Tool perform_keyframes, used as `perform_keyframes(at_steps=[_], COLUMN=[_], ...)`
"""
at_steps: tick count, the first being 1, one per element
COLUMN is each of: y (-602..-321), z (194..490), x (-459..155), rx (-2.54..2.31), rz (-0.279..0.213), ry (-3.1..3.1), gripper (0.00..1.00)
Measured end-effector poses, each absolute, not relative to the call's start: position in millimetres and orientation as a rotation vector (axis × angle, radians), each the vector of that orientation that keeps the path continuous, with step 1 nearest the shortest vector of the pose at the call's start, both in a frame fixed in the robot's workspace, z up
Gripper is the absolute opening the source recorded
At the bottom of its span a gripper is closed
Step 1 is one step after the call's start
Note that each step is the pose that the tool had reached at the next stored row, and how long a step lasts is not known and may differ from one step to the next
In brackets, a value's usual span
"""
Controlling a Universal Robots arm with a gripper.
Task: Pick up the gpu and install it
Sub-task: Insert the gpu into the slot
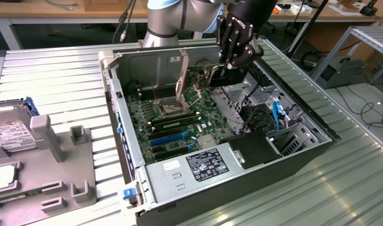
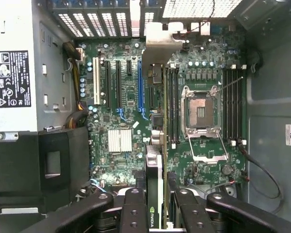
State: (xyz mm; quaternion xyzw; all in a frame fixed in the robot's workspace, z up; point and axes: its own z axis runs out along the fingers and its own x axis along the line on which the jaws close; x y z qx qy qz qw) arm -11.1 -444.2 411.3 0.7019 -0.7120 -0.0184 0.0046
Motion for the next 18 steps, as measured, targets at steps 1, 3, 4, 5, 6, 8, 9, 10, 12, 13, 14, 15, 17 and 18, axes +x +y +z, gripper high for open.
perform_keyframes(at_steps=[1,3,4,5,6,8,9,10,12,13,14,15,17,18], y=[-444.2,-444.2,-444.2,-444.2,-444.2,-444.2,-444.2,-444.2,-444.2,-444.2,-444.2,-444.2,-444.2,-444.2], z=[411.3,411.3,411.3,411.3,411.3,411.3,411.2,410.7,409.1,408.1,406.9,406.1,404.4,403.2], x=[-11.1,-11.1,-11.1,-11.1,-11.1,-11.1,-11.1,-11.1,-11.1,-11.1,-11.1,-11.1,-11.1,-11.1], rx=[2.205,2.226,2.229,2.229,2.229,2.229,2.229,2.229,2.229,2.229,2.229,2.229,2.229,2.229], rz=[-0.058,-0.057,-0.057,-0.057,-0.057,-0.057,-0.057,-0.057,-0.057,-0.057,-0.057,-0.057,-0.057,-0.057], ry=[-2.224,-2.203,-2.2,-2.2,-2.2,-2.2,-2.2,-2.2,-2.2,-2.2,-2.2,-2.2,-2.2,-2.2], gripper=[0.27,0.27,0.27,0.27,0.27,0.27,0.27,0.27,0.27,0.27,0.27,0.27,0.27,0.27])
